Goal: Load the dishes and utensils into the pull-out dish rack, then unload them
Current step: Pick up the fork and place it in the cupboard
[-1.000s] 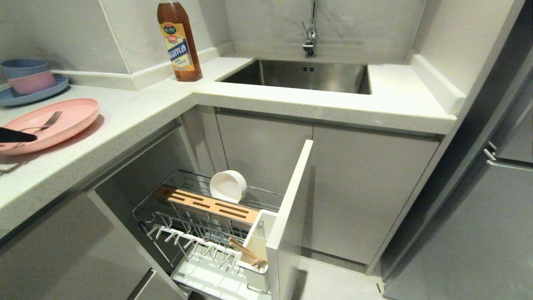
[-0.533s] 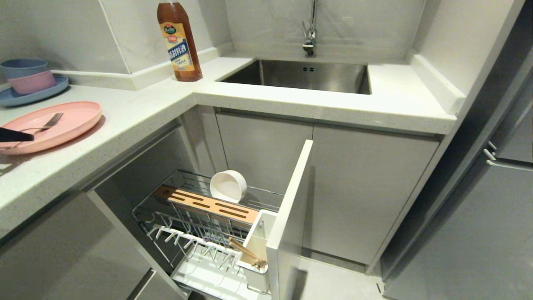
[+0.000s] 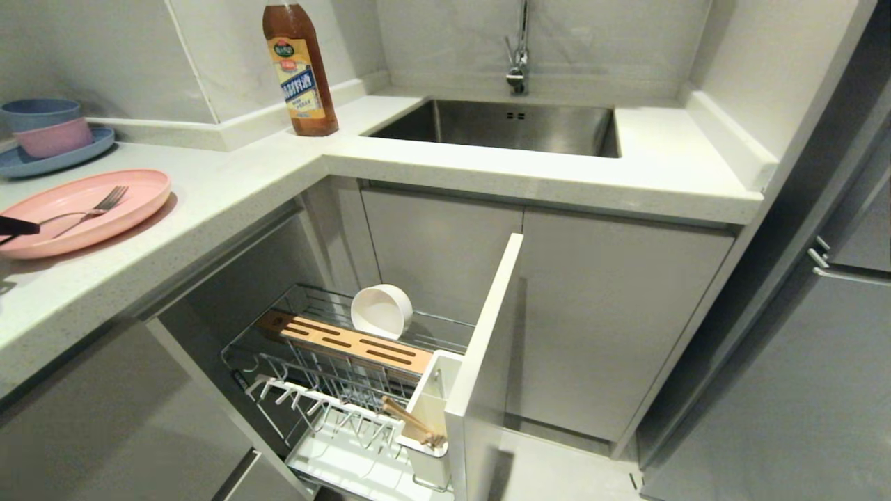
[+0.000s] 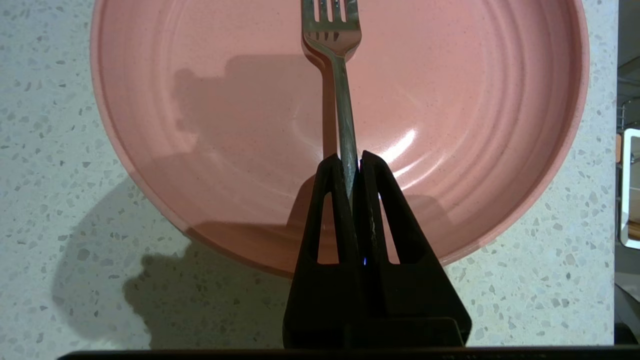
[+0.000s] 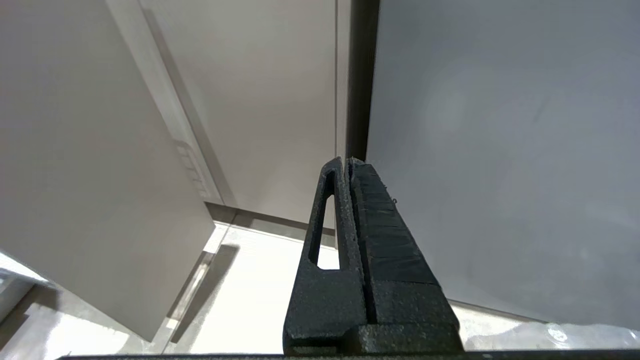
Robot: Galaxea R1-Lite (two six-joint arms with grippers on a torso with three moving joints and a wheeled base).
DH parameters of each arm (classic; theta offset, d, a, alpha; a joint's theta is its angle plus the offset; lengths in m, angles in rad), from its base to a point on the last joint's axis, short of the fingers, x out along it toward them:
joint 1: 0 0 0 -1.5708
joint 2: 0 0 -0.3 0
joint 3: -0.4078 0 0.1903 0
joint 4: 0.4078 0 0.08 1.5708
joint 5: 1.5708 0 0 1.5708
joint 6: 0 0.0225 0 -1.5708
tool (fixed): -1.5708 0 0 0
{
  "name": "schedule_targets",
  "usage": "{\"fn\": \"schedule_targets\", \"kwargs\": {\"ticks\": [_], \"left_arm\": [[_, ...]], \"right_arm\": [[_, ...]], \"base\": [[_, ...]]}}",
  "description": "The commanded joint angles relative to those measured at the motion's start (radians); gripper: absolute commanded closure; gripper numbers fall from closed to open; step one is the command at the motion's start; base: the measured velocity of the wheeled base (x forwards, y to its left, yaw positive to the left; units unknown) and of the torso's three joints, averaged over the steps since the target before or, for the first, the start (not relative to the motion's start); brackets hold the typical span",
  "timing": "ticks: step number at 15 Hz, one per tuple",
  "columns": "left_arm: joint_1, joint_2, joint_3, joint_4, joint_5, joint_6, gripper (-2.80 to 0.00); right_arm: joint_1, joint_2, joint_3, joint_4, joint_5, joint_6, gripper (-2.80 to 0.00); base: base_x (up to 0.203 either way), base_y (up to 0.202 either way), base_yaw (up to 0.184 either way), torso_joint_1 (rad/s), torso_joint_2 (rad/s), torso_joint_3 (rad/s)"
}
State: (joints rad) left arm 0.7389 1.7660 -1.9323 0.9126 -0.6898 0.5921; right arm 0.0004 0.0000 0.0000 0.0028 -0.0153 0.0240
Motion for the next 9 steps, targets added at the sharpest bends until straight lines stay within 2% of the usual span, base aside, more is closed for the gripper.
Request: {"fn": "schedule_targets", "kwargs": {"ticks": [1, 3, 6, 8, 9], "left_arm": [[-0.001, 0.001, 0.0, 0.005, -0.004, 0.003, 0.0], [-0.007, -0.004, -0.002, 0.007, -0.008, -0.005, 0.0], [-0.009, -0.044, -0.013, 0.003, -0.01, -0.055, 0.0], [-0.016, -0.079, -0.013, 0.003, -0.01, -0.113, 0.0], [-0.028, -0.114, -0.013, 0.005, -0.01, -0.172, 0.0]], "right_arm": [[0.001, 0.0, 0.002, 0.0, 0.0, 0.0, 0.0], [0.001, 0.0, 0.002, 0.0, 0.0, 0.001, 0.0], [0.001, 0.0, 0.002, 0.0, 0.0, 0.0, 0.0], [0.0, 0.0, 0.002, 0.0, 0.0, 0.0, 0.0], [0.001, 0.0, 0.002, 0.0, 0.0, -0.001, 0.0]], "base": [[0.0, 0.0, 0.0, 0.0, 0.0, 0.0], [0.0, 0.0, 0.0, 0.0, 0.0, 0.0], [0.0, 0.0, 0.0, 0.0, 0.0, 0.0], [0.0, 0.0, 0.0, 0.0, 0.0, 0.0], [0.0, 0.0, 0.0, 0.0, 0.0, 0.0]]}}
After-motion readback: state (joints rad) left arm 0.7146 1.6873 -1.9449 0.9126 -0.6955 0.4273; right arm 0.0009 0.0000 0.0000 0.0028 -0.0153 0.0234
